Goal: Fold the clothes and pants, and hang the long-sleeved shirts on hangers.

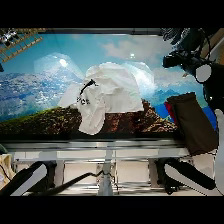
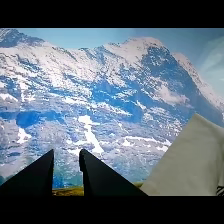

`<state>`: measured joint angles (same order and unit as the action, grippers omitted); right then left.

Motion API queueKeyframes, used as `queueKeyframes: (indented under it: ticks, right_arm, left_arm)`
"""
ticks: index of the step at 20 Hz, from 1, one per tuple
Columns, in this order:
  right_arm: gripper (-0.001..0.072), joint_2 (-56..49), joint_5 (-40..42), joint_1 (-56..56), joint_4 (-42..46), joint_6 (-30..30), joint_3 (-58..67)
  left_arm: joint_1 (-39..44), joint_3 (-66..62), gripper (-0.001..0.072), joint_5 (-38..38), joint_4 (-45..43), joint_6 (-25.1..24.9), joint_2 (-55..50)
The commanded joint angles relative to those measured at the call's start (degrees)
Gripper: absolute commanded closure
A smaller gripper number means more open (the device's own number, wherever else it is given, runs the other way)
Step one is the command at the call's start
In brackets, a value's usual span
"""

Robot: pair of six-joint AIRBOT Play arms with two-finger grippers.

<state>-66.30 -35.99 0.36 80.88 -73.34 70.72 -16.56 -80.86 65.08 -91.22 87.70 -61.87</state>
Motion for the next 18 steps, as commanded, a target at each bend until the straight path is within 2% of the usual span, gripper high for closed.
queueKeyframes:
  ticks: [1, 12, 14, 18]
  right_arm:
    - [0.0696, 0.0, 0.0, 0.0, 0.0, 0.0, 0.0]
    - [0.0696, 0.0, 0.0, 0.0, 0.0, 0.0, 0.0]
    - [0.0696, 0.0, 0.3, 0.0, -0.2, -0.1, 0.0]
    - [0.0696, 0.0, 9.9, 0.0, -6.5, -0.1, 0.0]
  left_arm:
    - [0.0, 0.0, 0.0528, 0.0, 0.0, 0.0, 0.0]
    - [0.0, 0.0, 0.0528, 0.0, 0.0, 0.0, 0.0]
    - [0.0, 0.0, 0.0529, -2.1, 0.3, 0.0, -0.4]
    - [0.1, 0.0, 0.0529, -4.2, 0.5, 0.0, -1.8]
